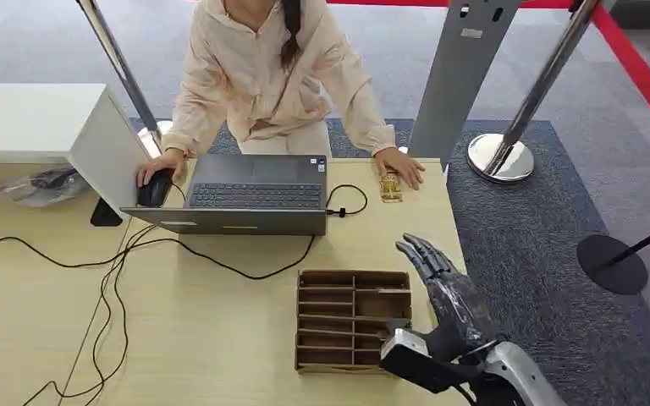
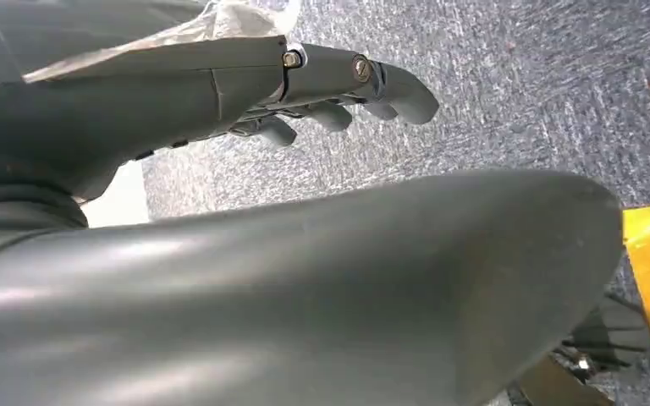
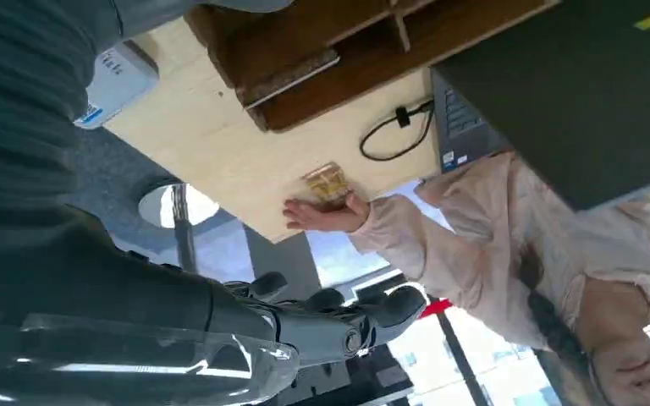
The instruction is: Pass the card to the sensor for recognition and then transmit it.
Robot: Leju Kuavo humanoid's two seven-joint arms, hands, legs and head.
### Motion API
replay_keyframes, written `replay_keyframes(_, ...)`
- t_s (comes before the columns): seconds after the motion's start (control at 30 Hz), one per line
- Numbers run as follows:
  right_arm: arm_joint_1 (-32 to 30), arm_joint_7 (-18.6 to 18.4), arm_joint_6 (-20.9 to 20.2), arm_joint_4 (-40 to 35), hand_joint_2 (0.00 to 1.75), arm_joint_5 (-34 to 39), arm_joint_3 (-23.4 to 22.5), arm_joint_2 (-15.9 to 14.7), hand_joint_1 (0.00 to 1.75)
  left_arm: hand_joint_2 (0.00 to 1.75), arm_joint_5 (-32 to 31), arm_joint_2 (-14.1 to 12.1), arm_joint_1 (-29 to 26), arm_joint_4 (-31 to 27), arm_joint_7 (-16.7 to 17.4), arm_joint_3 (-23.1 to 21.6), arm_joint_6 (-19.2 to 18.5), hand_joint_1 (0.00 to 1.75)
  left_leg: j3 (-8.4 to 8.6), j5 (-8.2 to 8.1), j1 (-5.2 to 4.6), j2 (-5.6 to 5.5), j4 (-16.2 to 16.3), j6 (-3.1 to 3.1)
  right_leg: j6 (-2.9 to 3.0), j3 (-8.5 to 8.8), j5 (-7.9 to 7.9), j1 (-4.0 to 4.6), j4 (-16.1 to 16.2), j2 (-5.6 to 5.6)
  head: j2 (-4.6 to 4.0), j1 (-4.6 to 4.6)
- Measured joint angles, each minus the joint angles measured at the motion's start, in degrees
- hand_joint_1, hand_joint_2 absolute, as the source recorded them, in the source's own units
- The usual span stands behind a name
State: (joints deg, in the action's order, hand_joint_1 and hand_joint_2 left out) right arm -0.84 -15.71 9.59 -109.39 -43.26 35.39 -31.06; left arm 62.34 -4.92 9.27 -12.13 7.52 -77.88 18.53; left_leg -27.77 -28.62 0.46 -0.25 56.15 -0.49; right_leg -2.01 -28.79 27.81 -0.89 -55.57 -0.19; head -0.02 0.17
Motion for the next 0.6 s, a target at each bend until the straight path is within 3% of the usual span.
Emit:
replay_keyframes(0.17,0.9,-0.3,-0.1,0.0,1.75,-0.3,2.3,0.0,0.05,0.00,0.0,0.2,0.0,0.0,-0.2,0.0,0.1,0.00,0.01,0.00,0.00,0.00,0.0,0.00,0.00,0.00,0.00,0.00,0.0,0.00,0.00,0.00)
replay_keyframes(0.43,2.2,-1.0,4.5,1.4,1.75,-4.3,5.8,1.2,0.00,0.00,-0.3,0.4,0.0,0.0,-0.4,0.0,0.3,0.00,0.00,0.00,0.00,0.00,0.0,0.00,0.00,0.00,0.00,0.00,0.0,0.00,0.00,0.00)
replay_keyframes(0.6,2.3,-1.1,5.1,1.7,1.75,-4.7,6.1,1.5,0.00,0.00,-0.4,0.4,0.0,0.0,-0.4,0.0,0.3,0.00,-0.01,0.00,0.00,0.00,0.0,0.00,0.01,-0.01,0.00,0.00,0.0,0.00,0.00,-0.02)
